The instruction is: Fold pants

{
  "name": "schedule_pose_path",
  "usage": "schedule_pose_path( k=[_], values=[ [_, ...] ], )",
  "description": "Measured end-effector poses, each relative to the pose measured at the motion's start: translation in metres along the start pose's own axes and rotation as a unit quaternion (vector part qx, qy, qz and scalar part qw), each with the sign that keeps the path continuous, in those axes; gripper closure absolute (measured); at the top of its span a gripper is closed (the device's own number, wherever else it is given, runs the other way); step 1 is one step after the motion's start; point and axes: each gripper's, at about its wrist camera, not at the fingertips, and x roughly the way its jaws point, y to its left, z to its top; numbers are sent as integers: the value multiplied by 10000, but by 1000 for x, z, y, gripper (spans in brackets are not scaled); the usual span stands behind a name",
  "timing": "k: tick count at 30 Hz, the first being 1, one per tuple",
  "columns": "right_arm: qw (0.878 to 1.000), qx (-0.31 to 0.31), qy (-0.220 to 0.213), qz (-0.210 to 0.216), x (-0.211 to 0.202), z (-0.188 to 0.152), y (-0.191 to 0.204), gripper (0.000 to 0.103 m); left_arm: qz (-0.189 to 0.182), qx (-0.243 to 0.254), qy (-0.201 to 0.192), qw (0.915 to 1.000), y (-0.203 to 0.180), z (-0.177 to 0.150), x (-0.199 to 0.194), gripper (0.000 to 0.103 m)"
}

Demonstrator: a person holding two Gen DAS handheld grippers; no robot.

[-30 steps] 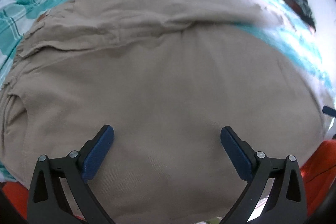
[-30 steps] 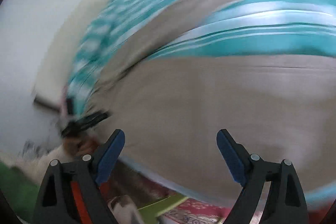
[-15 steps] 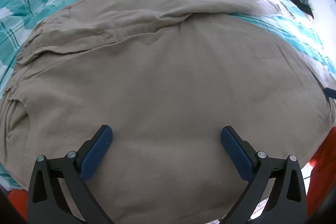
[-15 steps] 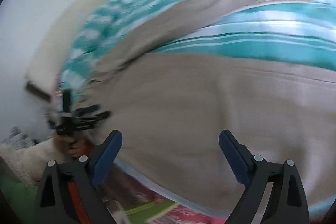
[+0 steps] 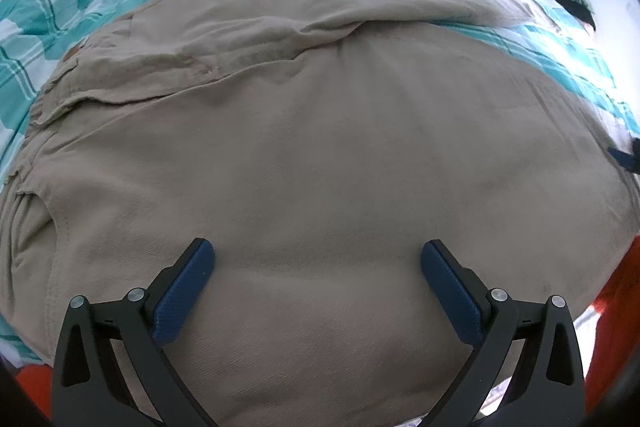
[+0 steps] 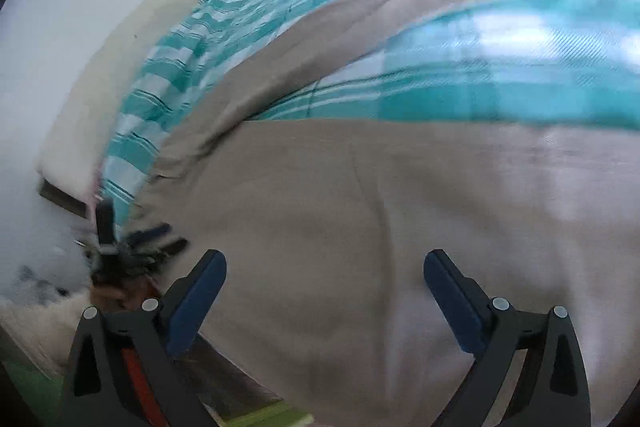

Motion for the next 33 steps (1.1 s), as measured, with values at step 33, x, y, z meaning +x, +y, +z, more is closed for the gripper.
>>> schedule_pose_path(
  k=[33],
  values=[
    [9294,2999,-2126,-331,-25,206,-248,10,484,-1017,-1078,9878,49,123,74,1]
  ],
)
